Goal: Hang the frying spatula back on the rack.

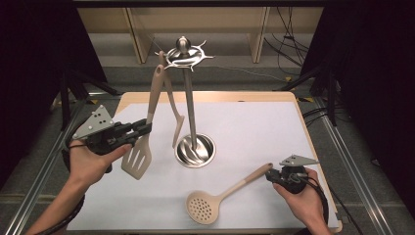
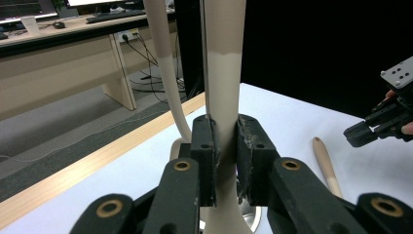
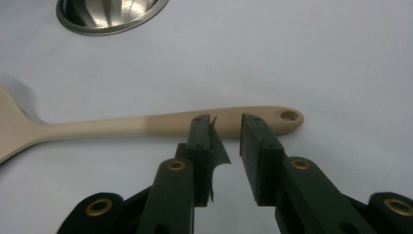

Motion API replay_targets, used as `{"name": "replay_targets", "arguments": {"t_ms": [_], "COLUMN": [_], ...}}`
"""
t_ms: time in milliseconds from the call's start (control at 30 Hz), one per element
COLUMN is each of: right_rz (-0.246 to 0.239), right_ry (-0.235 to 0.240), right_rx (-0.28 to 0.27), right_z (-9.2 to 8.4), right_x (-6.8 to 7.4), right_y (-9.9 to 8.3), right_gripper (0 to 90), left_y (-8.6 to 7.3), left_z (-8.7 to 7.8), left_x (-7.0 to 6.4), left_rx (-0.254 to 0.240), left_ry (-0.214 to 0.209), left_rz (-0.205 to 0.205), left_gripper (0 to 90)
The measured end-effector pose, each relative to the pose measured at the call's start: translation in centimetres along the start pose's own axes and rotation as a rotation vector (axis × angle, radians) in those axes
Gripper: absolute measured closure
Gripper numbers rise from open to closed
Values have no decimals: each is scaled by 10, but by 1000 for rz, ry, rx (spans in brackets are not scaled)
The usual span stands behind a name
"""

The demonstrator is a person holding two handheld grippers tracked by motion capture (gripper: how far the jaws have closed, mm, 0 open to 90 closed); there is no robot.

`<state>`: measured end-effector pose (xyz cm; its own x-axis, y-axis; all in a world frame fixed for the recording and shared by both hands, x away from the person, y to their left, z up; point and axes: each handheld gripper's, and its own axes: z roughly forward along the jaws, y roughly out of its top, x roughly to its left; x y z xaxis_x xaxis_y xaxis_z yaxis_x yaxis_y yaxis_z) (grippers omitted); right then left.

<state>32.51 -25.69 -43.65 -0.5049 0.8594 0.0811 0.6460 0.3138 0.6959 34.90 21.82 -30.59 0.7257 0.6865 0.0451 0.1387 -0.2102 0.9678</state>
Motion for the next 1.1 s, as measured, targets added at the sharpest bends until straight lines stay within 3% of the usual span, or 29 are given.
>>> {"name": "replay_targets", "arguments": {"t_ms": [33, 67, 100, 233, 367, 633, 733, 900, 933, 1100], "right_rz": [-33, -1, -20, 4, -25, 24, -3, -5, -27, -19], "right_ry": [2, -14, -16, -15, -18, -9, -15, -13, -17, -15], "right_rx": [-12, 5, -1, 5, 4, 16, 10, -1, -10, -4], "right_z": [1, -2, -1, -1, -1, -1, -1, -1, 0, 0], "right_x": [-3, 0, -2, -1, -3, 1, -1, -2, -3, -3], "right_y": [0, 0, -1, -1, -1, -1, -1, -2, -2, -3], "right_gripper": [748, 748, 748, 749, 749, 744, 743, 741, 740, 737], "left_y": [0, 0, 0, 1, 2, 1, 0, -1, -1, -2], "left_z": [1, 2, 3, 7, 12, 24, 28, 33, 34, 37], "left_x": [0, 1, 1, 1, 1, 0, -1, -2, -2, -4], "left_rx": [2, 2, 5, 17, 23, 28, 25, 24, 24, 24], "left_ry": [-3, -4, -2, -6, -8, -16, -15, -11, -10, -9], "left_rz": [-1, 0, 0, -1, -10, -28, -36, -37, -40, -40], "left_gripper": [783, 783, 783, 783, 782, 781, 780, 778, 777, 775]}}
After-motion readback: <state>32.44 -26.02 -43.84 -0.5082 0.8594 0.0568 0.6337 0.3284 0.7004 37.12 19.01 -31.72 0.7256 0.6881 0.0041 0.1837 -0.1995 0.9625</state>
